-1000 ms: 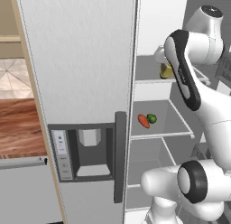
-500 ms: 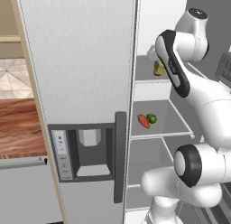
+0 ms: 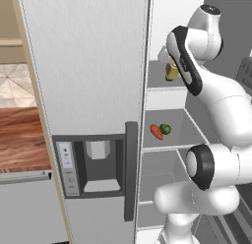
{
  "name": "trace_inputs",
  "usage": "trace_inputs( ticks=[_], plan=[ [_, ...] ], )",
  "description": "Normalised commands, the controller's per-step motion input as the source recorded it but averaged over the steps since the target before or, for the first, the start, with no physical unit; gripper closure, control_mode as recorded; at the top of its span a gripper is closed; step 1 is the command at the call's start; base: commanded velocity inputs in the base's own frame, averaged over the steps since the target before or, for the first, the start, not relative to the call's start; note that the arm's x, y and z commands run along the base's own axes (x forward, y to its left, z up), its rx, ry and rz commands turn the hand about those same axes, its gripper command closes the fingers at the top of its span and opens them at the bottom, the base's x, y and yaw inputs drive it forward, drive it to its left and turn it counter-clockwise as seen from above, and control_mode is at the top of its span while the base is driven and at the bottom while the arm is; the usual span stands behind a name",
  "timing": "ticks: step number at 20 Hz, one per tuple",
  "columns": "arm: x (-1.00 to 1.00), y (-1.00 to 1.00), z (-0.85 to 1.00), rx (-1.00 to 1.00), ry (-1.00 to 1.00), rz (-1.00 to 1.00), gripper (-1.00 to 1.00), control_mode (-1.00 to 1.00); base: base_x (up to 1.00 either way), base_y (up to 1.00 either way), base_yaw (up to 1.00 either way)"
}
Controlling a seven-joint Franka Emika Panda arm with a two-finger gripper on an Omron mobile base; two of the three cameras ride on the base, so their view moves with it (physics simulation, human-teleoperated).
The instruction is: Place the mustard and mayonnaise from the counter to the top shelf of the fridge. If the existing items in the fridge are on the top shelf, move them to other shelves.
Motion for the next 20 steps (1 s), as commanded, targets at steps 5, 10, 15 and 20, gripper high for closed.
trace_inputs(
  ticks=[5,10,15,20],
  plan=[
    [0.22,0.00,-0.35,-0.01,0.05,0.02,1.00,-1.00,0.00,0.00,0.00],
    [0.23,0.00,-0.23,-0.01,0.00,0.02,-1.00,-1.00,0.00,0.00,0.00],
    [0.21,0.00,-0.04,0.00,-0.01,0.01,-1.00,-1.00,0.00,0.00,0.00],
    [0.11,0.00,0.00,0.00,-0.01,0.00,-1.00,-1.00,0.00,0.00,0.00]
  ],
)
